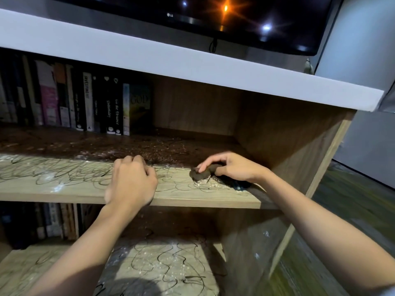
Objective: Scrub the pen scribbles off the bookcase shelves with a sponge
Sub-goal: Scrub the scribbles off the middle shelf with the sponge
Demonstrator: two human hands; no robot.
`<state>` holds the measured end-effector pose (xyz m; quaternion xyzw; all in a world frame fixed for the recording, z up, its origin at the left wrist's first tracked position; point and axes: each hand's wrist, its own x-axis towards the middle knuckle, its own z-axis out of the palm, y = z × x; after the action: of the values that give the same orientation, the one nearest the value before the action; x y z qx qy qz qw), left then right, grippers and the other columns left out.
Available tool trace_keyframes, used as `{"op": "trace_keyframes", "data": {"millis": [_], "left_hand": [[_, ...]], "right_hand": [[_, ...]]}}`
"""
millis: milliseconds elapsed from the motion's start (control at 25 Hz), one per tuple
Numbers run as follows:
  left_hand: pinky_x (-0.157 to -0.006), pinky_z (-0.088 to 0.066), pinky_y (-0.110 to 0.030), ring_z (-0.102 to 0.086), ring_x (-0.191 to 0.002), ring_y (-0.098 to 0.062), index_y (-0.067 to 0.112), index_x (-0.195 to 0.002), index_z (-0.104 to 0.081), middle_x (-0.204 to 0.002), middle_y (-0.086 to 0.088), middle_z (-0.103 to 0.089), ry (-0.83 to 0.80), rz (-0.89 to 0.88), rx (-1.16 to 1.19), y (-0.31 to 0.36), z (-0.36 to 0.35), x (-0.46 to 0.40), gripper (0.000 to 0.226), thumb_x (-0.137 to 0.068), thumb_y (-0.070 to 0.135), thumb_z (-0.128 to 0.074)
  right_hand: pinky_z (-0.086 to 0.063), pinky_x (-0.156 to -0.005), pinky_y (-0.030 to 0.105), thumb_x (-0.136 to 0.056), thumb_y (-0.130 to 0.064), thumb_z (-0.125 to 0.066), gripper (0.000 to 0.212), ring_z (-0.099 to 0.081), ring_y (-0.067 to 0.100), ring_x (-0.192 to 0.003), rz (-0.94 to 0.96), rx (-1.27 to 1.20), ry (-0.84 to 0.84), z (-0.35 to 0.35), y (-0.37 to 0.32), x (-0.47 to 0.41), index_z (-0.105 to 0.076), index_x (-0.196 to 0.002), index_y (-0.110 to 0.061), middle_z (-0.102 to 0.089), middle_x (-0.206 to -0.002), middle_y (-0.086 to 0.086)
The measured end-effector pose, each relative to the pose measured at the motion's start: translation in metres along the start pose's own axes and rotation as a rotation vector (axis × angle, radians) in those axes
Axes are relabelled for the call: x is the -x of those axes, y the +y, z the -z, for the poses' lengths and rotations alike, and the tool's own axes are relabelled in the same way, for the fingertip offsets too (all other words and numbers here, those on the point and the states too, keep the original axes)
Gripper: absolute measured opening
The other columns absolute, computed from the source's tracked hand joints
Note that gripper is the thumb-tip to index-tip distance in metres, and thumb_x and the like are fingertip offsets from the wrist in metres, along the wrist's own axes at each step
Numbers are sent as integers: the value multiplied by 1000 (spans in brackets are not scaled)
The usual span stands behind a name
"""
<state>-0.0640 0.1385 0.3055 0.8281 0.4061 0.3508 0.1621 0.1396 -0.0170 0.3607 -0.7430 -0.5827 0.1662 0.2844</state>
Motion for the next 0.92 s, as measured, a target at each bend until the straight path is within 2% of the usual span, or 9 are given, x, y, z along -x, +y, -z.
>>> {"op": "trace_keyframes", "data": {"millis": [80, 200, 320, 440, 520, 640, 720, 800, 920], "left_hand": [[-77, -42, -41, -42, -112, -26, 13, -101, -60, -108, -7, -57, 15, -1, 10, 1, 0, 0, 25, -93, 27, -40], [-77, -42, -41, -42, -112, -27, 13, -102, -60, -109, -7, -57, 7, 9, -4, 3, 0, -1, 26, -93, 27, -40], [-83, -45, -44, -44, -110, -28, 12, -101, -61, -107, -9, -57, -11, -15, -13, 3, 0, -4, 28, -93, 29, -41], [-93, -42, -41, -45, -106, -27, 8, -104, -62, -106, -11, -58, -39, -264, -48, 1, -2, -13, 31, -94, 28, -41], [-97, -39, -39, -43, -109, -26, 9, -114, -60, -111, -12, -58, -132, -345, -94, 1, -2, -19, 34, -95, 29, -41], [-101, -39, -41, -44, -113, -32, 7, -123, -56, -117, -17, -56, -199, -273, -111, 0, -4, -25, 38, -95, 30, -43], [-98, -40, -43, -47, -108, -36, 4, -114, -58, -113, -22, -57, -160, -243, -154, -3, -2, -30, 34, -95, 28, -44], [-94, -40, -43, -49, -105, -39, 1, -107, -58, -110, -25, -58, -120, -236, -253, -9, 5, -35, 32, -96, 27, -43], [-94, -39, -43, -50, -104, -43, -2, -102, -59, -108, -29, -59, -70, -205, -319, -17, 10, -43, 33, -96, 25, -41]], "right_hand": [[-51, -84, 48, -84, 6, -48, 47, -66, 29, -97, -43, -31, 94, 15, 1, 11, -71, -102, -31, -68, -112, -11], [-56, -68, 40, -87, 8, -45, 51, -67, 30, -83, -163, 58, 326, 33, 18, 9, -68, -103, -35, -66, -112, -4], [-44, -52, 15, -86, 9, -41, 51, -60, 15, -73, -301, 199, 346, 16, 39, 1, -64, -113, -27, -61, -123, 3], [-39, -62, 14, -83, 7, -41, 52, -56, 11, -83, -263, 247, 369, -9, 29, 4, -63, -119, -23, -60, -127, 2], [-38, -57, 11, -85, 9, -40, 53, -54, 0, -65, -181, 195, 291, -12, 14, 15, -65, -117, -24, -64, -118, 1], [-44, -50, 22, -91, 9, -41, 47, -58, 11, -53, -106, -21, 127, -12, -3, 39, -67, -112, -25, -67, -84, 5], [-52, -69, 30, -92, 8, -46, 46, -66, 20, -76, -37, -35, 205, -2, -6, 49, -67, -109, -29, -69, -98, -1], [-53, -89, 35, -91, 6, -48, 47, -64, 16, -98, -79, -64, 404, 15, -2, 55, -67, -110, -32, -65, -111, -8], [-54, -75, 36, -93, -2, -47, 42, -65, 19, -85, -251, 107, 527, 18, 18, 73, -60, -120, -33, -63, -111, -6]]}}
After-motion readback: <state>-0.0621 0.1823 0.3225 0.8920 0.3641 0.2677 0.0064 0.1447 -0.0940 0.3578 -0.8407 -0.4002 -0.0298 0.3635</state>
